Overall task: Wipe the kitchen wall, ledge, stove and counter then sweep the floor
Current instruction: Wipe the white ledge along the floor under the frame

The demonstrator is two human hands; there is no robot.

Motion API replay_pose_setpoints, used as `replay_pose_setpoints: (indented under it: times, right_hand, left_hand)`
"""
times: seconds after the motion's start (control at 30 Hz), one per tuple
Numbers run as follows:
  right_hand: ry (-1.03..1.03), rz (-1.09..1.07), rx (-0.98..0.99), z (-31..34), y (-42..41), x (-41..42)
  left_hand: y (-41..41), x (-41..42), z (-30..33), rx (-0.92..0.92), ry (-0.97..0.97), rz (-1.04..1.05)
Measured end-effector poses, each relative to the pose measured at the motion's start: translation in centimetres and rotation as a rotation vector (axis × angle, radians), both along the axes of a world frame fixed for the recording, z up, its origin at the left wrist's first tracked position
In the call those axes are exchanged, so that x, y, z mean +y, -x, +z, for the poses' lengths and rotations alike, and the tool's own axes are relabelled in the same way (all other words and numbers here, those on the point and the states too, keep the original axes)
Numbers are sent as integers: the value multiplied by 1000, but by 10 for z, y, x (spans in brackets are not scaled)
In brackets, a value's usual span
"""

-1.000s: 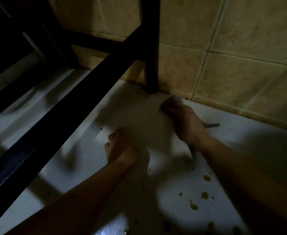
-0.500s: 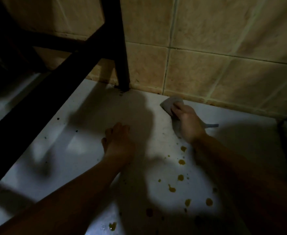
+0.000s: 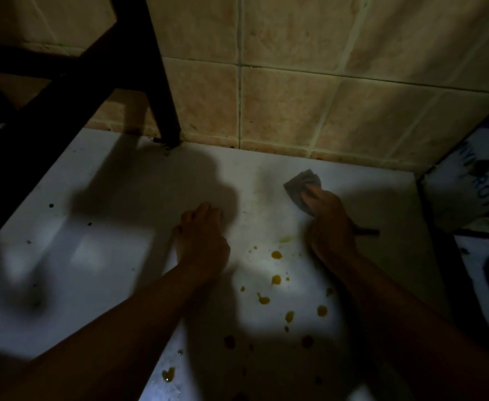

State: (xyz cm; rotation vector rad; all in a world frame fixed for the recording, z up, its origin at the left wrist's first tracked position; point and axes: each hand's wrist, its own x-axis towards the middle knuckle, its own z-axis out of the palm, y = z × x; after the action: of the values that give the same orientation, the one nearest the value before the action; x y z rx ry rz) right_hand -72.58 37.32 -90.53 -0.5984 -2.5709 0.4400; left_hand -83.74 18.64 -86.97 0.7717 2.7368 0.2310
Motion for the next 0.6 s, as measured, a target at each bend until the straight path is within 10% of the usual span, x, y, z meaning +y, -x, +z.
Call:
replay_pose_setpoints:
  times: [0.3, 0.5, 0.6]
  right_hand:
    - [-43, 146, -70, 5, -10, -42]
    - [153, -426, -203, 10, -69, 23]
    - [166, -381, -235, 16, -65, 3]
  left_hand:
    - [-12, 13, 3, 19, -34, -50]
    - [-30, 34, 1, -13, -95, -125]
    - [-37, 43, 4, -37, -120, -156]
